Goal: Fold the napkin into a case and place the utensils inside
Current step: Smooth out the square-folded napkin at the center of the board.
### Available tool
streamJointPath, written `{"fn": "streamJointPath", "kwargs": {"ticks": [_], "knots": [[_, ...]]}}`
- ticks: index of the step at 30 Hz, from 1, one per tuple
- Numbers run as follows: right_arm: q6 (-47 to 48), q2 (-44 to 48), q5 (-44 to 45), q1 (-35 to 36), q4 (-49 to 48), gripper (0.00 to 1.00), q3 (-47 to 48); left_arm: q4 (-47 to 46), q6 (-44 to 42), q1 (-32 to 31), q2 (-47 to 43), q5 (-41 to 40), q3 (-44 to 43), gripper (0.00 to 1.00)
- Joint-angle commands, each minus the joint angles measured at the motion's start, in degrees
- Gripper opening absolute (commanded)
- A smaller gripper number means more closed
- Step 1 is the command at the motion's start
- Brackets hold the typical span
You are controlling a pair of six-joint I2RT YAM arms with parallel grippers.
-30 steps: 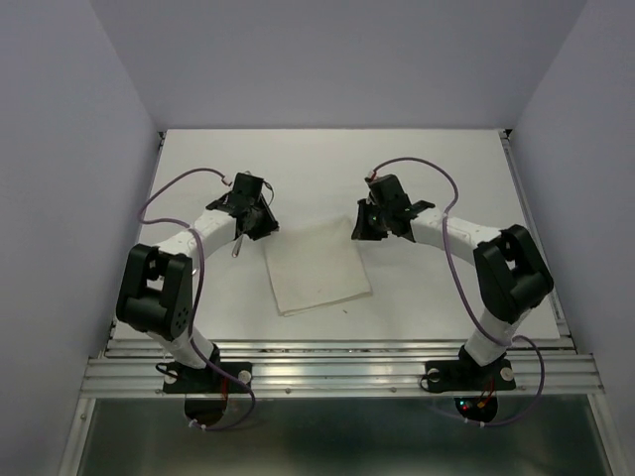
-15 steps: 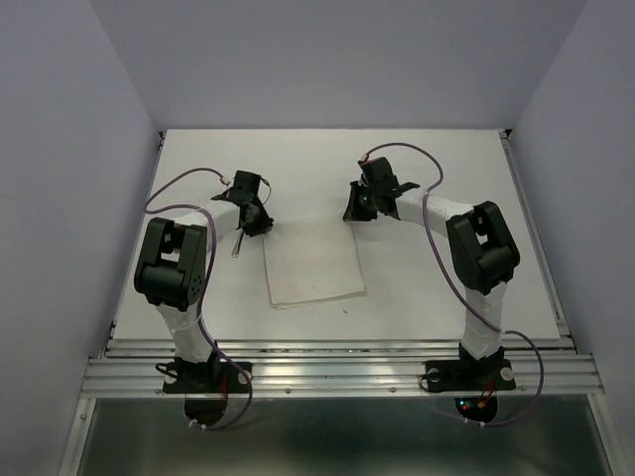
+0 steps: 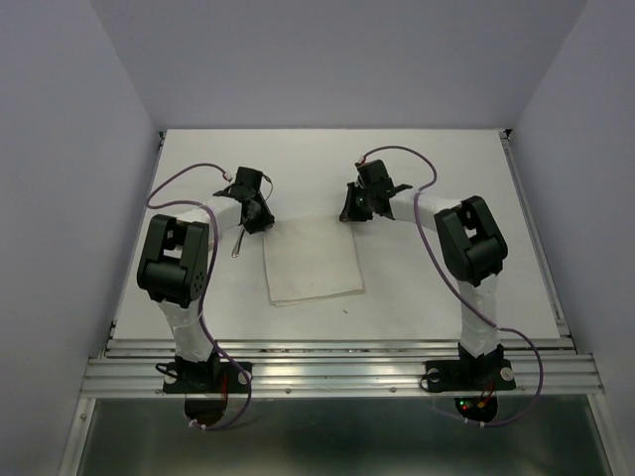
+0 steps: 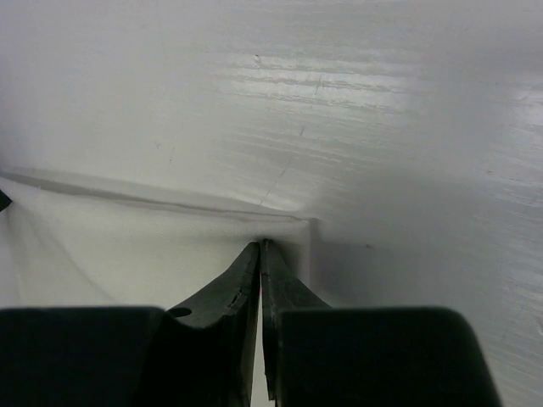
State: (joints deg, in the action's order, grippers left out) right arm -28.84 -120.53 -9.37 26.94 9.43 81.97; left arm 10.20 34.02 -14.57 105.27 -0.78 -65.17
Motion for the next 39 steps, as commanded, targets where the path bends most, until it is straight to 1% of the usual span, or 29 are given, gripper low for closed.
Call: {"fn": "streamJointPath", "kwargs": {"ticks": [1, 4, 6, 10, 15, 19, 23, 25, 27, 29, 33, 34, 39], "knots": [[1.2, -1.0, 6.6, 0.5, -0.3, 0.1, 0.0, 3.0, -1.9, -0.2, -3.8, -2.7, -1.2, 0.4], [2.3, 2.2, 6.0, 0.5, -0.4, 0.1, -1.0, 3.0, -2.6, -1.0, -8.5, -4.0, -0.8, 0.4], [3.1, 4.6, 5.8, 1.2, -0.2, 0.1, -0.9, 3.2, -2.8, -1.7, -10.1, -3.7, -1.1, 0.4], [4.2, 6.3, 6.8, 4.3, 0.8, 0.11, 0.9, 3.8, -2.1, -4.7, -9.1, -1.9, -2.5, 0.38], [2.1, 3.9, 4.4, 5.0, 0.7, 0.12, 3.3, 1.1, -0.5, -5.6, -5.6, 2.7, -2.5, 0.37], [0.8, 0.4, 2.5, 5.0, 0.1, 0.13, 4.5, 1.0, -0.4, -5.6, -1.8, 2.5, -3.3, 0.37], [0.4, -3.2, 4.7, 5.0, -0.1, 0.13, 6.7, -0.3, -0.8, -5.5, 1.0, 1.4, -4.1, 0.36], [0.4, -4.1, 5.7, 5.0, 0.0, 0.12, 7.2, 0.8, -1.2, -5.4, 2.1, 1.4, -5.1, 0.35], [1.5, -4.2, 6.0, 5.0, 0.6, 0.12, 7.3, 1.4, -1.5, -5.6, 0.8, 1.4, -5.4, 0.35], [2.4, -2.4, 4.7, 5.0, 0.7, 0.12, 7.0, 1.8, -1.8, -5.6, -0.6, -1.0, -5.3, 0.35], [2.7, 1.7, 2.1, 5.0, 0.5, 0.13, 5.0, 2.8, -2.3, -4.6, -2.7, -1.9, -6.7, 0.36], [2.5, 4.1, 1.4, 5.0, 0.2, 0.13, 4.1, 2.8, -2.6, -4.3, -2.7, -2.0, -7.0, 0.36], [0.9, 10.1, 0.6, 6.0, -0.9, 0.14, -2.9, 3.3, -3.3, -2.9, 0.5, -2.2, -9.4, 0.36]]}}
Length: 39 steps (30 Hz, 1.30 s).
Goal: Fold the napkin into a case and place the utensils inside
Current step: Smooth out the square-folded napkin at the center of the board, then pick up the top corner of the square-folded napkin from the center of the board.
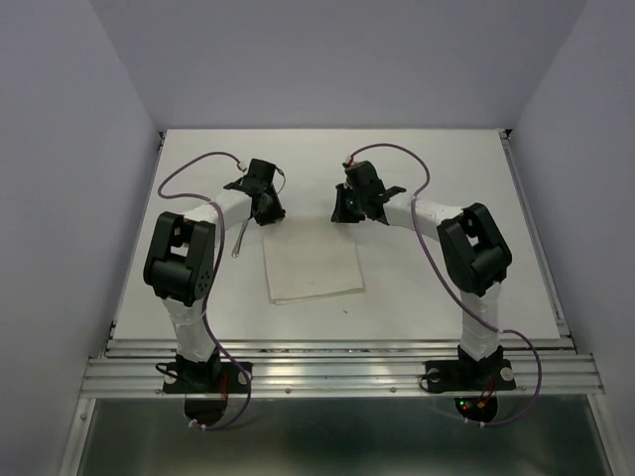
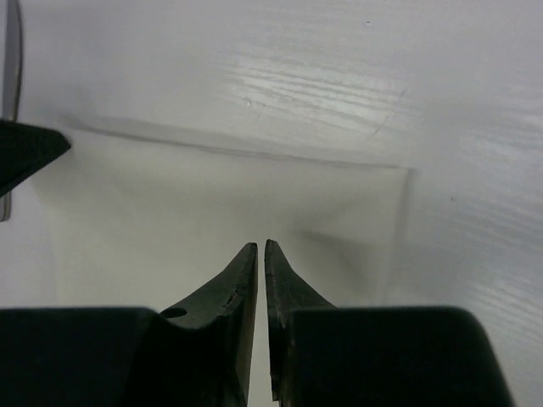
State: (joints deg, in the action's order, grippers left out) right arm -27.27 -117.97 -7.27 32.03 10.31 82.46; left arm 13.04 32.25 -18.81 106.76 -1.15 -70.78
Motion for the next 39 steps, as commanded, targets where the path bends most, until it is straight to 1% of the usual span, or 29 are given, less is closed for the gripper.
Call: {"fn": "streamJointPath", "kwargs": {"ticks": [1, 6, 7, 10, 11, 15, 17, 19, 20, 21, 23, 24, 27, 30, 32, 33, 34, 35, 37, 39], "knots": [[-1.2, 8.5, -2.1, 0.9, -2.0, 0.14, -4.3, 0.5, -1.6, 1.4, -0.3, -1.7, -4.1, 0.36], [-2.8, 14.2, -3.7, 2.9, -2.0, 0.14, -11.2, 0.1, -1.3, 1.4, 2.7, -1.7, -4.5, 0.35], [-2.9, 15.2, -3.7, 3.7, -2.1, 0.14, -14.7, 0.1, -1.2, 1.5, 3.3, -1.7, -4.5, 0.35], [-3.8, 19.6, -3.5, 3.7, -2.1, 0.14, -20.3, 0.3, -1.1, 1.6, 4.2, -1.5, -3.9, 0.35], [-4.5, 20.8, -3.0, 3.7, -2.1, 0.14, -24.0, 0.1, -1.0, 1.6, 4.2, -1.4, -3.6, 0.35], [-6.6, 26.4, -2.8, 4.3, -1.7, 0.14, -33.0, -0.6, -0.6, 1.6, 4.1, -1.6, -1.8, 0.34], [-7.6, 28.2, -2.9, 4.3, -2.6, 0.15, -37.9, -1.2, -0.5, 1.6, 4.0, -1.5, -1.4, 0.34], [-7.7, 28.0, -2.1, 4.3, -2.7, 0.14, -39.9, -1.5, -0.3, 1.6, 4.2, -1.1, -1.5, 0.34], [-7.9, 27.6, -1.2, 4.3, -2.2, 0.14, -40.5, -1.5, -0.3, 1.6, 4.2, -0.8, -1.5, 0.34], [-8.1, 27.3, 2.3, 4.3, -0.9, 0.14, -41.2, -1.4, -0.4, 1.5, 4.2, -0.4, -1.9, 0.34], [-8.1, 27.4, 5.8, 4.3, 0.8, 0.13, -41.1, -1.3, -0.8, 1.5, 3.2, -0.3, -2.1, 0.34], [-8.2, 27.9, 8.9, 4.3, 2.7, 0.13, -41.1, -1.1, -1.0, 1.5, 2.6, -0.4, -2.1, 0.35], [-9.1, 29.3, 14.6, 4.3, 6.1, 0.14, -40.2, 0.7, -1.9, 1.5, -0.7, -2.3, -3.5, 0.36], [-6.3, 31.6, 15.4, 4.3, 7.1, 0.17, -38.0, 3.5, -3.1, 1.7, -4.6, -4.0, -5.1, 0.38], [-3.8, 35.1, 17.1, 6.4, 7.2, 0.24, -35.2, 6.0, -4.2, 2.3, -7.3, -4.4, -6.9, 0.41], [-3.0, 35.9, 18.0, 8.9, 7.9, 0.27, -33.8, 7.1, -4.5, 2.5, -8.1, -4.5, -8.2, 0.41], [-2.2, 36.2, 18.5, 10.2, 8.4, 0.34, -32.1, 8.3, -4.8, 3.0, -9.5, -4.4, -8.7, 0.41], [-0.5, 36.0, 19.0, 11.7, 8.6, 0.38, -29.0, 10.3, -4.9, 3.9, -10.2, -4.3, -9.1, 0.42], [2.3, 34.0, 19.0, 16.5, 9.1, 0.45, -26.2, 11.7, -4.9, 5.2, -12.7, -3.3, -9.1, 0.43], [4.4, 31.9, 19.2, 20.1, 8.6, 0.49, -22.6, 12.6, -4.8, 7.3, -14.7, -2.0, -7.5, 0.43]]}}
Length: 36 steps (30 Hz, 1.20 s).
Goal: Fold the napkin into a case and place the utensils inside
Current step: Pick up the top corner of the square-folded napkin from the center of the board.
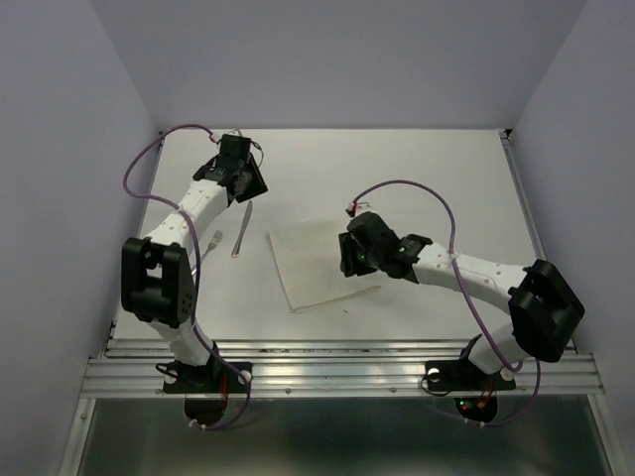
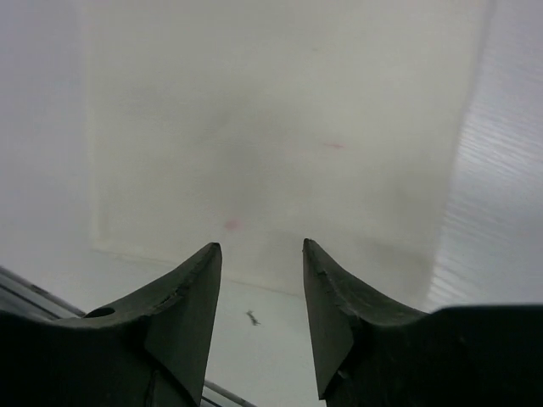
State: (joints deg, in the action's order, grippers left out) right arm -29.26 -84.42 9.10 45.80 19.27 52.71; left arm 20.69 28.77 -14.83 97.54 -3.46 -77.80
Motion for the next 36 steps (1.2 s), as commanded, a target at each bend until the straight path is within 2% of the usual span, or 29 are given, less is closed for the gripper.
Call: {"fn": "streamJointPath", "kwargs": {"ticks": [1, 4, 14, 20, 31, 34, 36], "knots": [[7.4, -2.8, 3.3, 8.2, -0.6, 0.52, 8.2, 5.2, -1.4, 4.1, -6.6, 0.7, 0.1, 0.44], [10.3, -8.2, 4.0, 15.4, -1.0, 0.55, 12.7, 6.6, -1.3, 6.8, -11.7, 1.0, 2.1, 0.46], [12.4, -21.0, 2.6, 24.3, -1.8, 0.55, 21.0, 7.4, -1.4, 12.0, -18.5, 1.1, 8.2, 0.49], [11.4, -23.7, 2.3, 24.9, -3.1, 0.53, 21.0, 6.6, -1.4, 12.1, -18.0, 2.5, 9.6, 0.49], [9.9, -24.9, 4.6, 24.9, -3.5, 0.38, 21.0, 5.8, -1.6, 12.1, -16.5, 3.1, 9.9, 0.49], [9.7, -24.6, 5.1, 24.9, -3.9, 0.31, 20.9, 5.4, -1.6, 12.1, -16.2, 3.2, 10.1, 0.49], [9.5, -24.0, 4.8, 24.9, -4.3, 0.31, 20.6, 5.4, -1.6, 12.1, -16.2, 5.0, 10.2, 0.49]]}}
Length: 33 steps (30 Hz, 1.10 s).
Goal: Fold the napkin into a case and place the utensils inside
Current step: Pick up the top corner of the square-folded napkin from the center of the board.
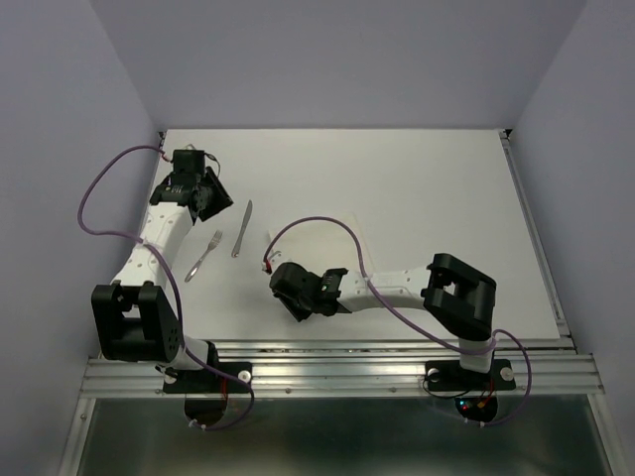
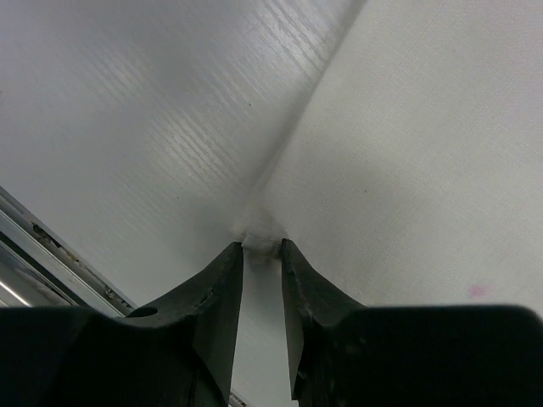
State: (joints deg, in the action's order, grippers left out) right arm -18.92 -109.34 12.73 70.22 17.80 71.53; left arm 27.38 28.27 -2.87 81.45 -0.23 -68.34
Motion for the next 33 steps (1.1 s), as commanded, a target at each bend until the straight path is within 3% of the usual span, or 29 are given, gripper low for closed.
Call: {"fn": "streamJointPath", "kwargs": {"ticks": [1, 6, 11, 16, 23, 33], "knots": [[-0.9, 1.2, 0.9, 0.4, -3.4, 0.31, 1.4, -1.3, -1.1, 0.1, -0.1, 1.9, 0.7, 0.49], [-1.9, 1.8, 0.3, 0.4, -4.2, 0.36, 1.2, -1.3, -1.2, 0.1, 0.1, 2.0, 0.7, 0.49], [-2.0, 1.1, 1.1, 0.4, -4.2, 0.23, 1.7, -1.5, -1.2, 0.1, 0.2, 2.4, 1.0, 0.49], [-2.3, 1.3, 1.6, 0.4, -4.2, 0.22, 1.6, -1.7, -1.2, 0.1, 0.3, 2.7, 1.3, 0.49], [-2.5, 2.2, 2.4, 0.4, -4.2, 0.01, 1.4, -1.9, -1.1, 0.1, 0.4, 2.9, 1.6, 0.49], [-2.8, 6.8, 6.5, 0.4, -5.1, 0.01, -0.4, -2.2, -1.0, 0.1, 0.4, 2.7, 1.9, 0.49]]}}
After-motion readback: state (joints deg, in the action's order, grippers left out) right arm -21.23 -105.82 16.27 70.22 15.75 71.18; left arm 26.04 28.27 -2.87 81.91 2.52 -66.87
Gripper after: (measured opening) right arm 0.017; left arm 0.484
